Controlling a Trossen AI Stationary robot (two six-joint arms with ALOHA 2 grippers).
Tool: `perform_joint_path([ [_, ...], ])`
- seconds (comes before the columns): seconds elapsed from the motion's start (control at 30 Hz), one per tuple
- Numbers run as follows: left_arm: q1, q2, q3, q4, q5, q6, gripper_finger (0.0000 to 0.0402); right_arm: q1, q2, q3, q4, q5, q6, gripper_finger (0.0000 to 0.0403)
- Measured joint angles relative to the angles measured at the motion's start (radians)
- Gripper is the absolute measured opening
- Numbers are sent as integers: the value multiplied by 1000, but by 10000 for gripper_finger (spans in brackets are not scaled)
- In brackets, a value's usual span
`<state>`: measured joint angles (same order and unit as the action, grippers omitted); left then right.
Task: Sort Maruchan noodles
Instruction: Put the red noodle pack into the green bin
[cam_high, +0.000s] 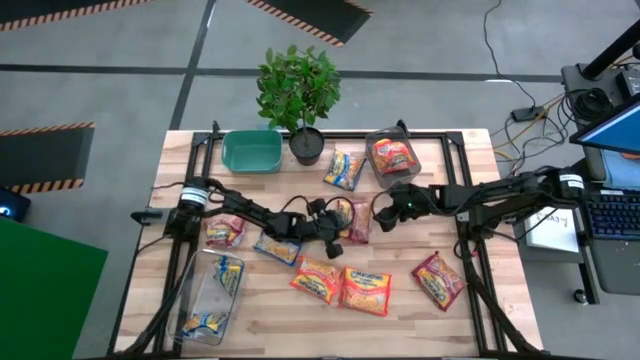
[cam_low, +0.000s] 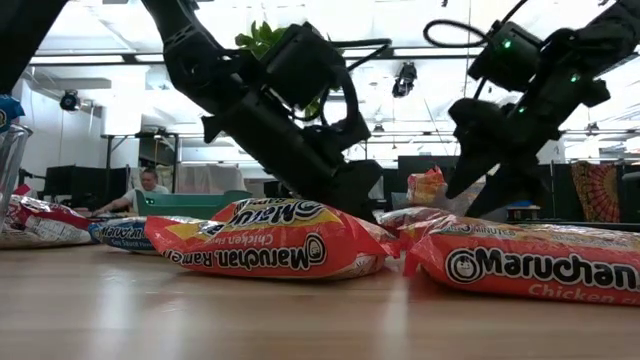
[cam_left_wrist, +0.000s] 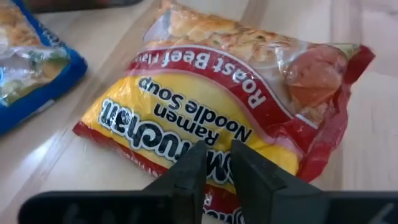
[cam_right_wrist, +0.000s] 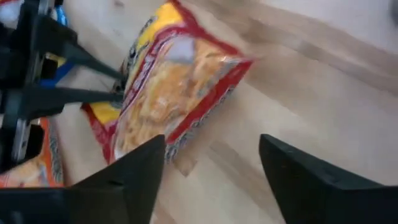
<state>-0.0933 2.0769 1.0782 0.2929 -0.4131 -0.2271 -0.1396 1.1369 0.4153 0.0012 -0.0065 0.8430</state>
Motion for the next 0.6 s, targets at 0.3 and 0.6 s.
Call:
perform_joint_path([
  [0.3,0,0,-5,-5,-1,-2,39,-10,127,-4,200,-21,1,325],
  [0.6,0,0,-6,-2,1,-2,39,-10,306,0,491,-28,-25,319],
])
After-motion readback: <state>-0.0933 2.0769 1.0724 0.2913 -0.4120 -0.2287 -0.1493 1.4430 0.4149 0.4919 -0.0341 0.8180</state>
